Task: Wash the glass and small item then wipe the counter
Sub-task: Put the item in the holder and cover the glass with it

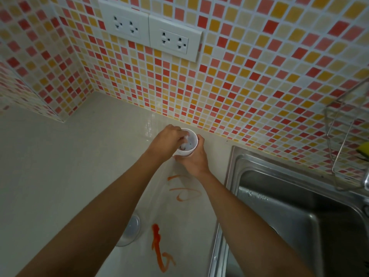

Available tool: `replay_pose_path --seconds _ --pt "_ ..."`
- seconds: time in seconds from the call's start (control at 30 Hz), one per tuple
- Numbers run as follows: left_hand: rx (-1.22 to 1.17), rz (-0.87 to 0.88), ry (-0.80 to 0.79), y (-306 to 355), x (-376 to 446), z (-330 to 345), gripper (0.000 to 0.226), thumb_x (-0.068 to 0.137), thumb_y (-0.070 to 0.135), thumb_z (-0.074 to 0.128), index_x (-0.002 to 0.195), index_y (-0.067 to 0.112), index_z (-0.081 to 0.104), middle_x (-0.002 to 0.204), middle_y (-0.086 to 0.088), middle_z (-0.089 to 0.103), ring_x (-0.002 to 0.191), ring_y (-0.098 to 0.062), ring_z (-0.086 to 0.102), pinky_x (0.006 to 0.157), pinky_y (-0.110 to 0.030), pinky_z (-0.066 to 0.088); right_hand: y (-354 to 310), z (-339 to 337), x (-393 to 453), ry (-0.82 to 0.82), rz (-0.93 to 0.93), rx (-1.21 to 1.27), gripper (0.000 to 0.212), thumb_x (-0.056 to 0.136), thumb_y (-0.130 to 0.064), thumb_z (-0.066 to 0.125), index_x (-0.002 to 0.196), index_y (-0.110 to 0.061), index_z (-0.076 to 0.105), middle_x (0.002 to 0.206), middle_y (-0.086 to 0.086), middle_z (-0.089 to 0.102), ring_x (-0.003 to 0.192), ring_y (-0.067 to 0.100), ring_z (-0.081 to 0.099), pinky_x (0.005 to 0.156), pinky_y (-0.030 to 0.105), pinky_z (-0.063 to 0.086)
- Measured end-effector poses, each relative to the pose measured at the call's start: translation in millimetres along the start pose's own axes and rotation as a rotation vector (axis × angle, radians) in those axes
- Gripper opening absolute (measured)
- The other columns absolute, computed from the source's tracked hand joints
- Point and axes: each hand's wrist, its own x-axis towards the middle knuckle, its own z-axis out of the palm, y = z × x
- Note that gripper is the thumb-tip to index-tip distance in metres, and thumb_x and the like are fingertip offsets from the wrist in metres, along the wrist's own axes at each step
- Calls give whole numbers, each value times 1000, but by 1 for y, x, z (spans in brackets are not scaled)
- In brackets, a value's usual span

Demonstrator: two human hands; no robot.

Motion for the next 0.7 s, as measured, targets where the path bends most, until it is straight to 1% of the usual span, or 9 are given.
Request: replay_pose_path --seconds 0.07,0.17,0.23,0.33,0.43,0.5,0.57,0.63,0.7 --pt "-58 -3 42 0 -6 3 35 97 21 55 131 11 58 131 -11 60 115 -25 55 101 -29 40 -3 -1 -1 -3 6 2 88 67 -33 86 137 -23 34 131 -9 50 113 10 55 91 14 47" --pt "-197 -21 249 -5 -22 6 32 93 23 61 123 11 64 120 -10 66 107 -24 60 95 -31 45 -13 -8 0 -33 37 -29 88 68 -26 87 137 -22 33 127 -9 47 111 8 51 96 24 47" --pt "-235 -49 379 -4 -34 -1 23 92 22 63 110 12 70 110 -7 69 100 -21 61 87 -24 45 -22 -15 -2 -65 88 -67 92 66 -23 88 139 -25 32 128 -9 46 111 10 48 92 26 47" --pt "-261 -61 414 -1 -53 -20 16 88 24 67 92 9 73 90 -4 68 84 -15 56 74 -20 37 -30 -21 -18 -62 135 -64 93 61 -34 89 138 -30 35 129 -7 48 109 14 51 84 30 52" --pt "-257 -95 428 -2 -69 -37 24 88 30 67 80 8 69 77 -3 62 71 -14 52 65 -24 37 -39 -22 -41 -5 154 -20 93 58 -38 89 135 -31 37 126 -2 50 105 18 55 80 34 56" --pt "-235 -113 454 -2 -81 -44 24 91 30 63 83 9 67 79 -4 63 72 -13 54 65 -24 41 -47 -25 -58 -2 176 42 91 62 -33 88 137 -31 36 125 -3 50 104 18 55 77 32 56" --pt "-254 -130 464 1 -94 -49 15 93 25 61 97 11 66 87 -3 65 77 -13 57 70 -24 46 -53 -28 -74 -40 235 166 88 68 -29 85 139 -33 34 128 -2 50 105 20 57 77 36 58" --pt "-283 -160 453 4 -109 -53 19 94 19 60 111 14 63 95 -3 66 85 -14 61 75 -22 47 -57 -31 -91 -65 341 336 83 71 -29 83 135 -35 32 131 0 46 107 25 58 77 43 59" --pt "-269 -165 453 3 -125 -52 20 95 17 57 112 11 65 102 -6 68 90 -17 62 78 -20 43 -58 -34 -105 -61 446 455 75 71 -32 83 127 -31 34 130 4 46 107 29 59 77 45 59"
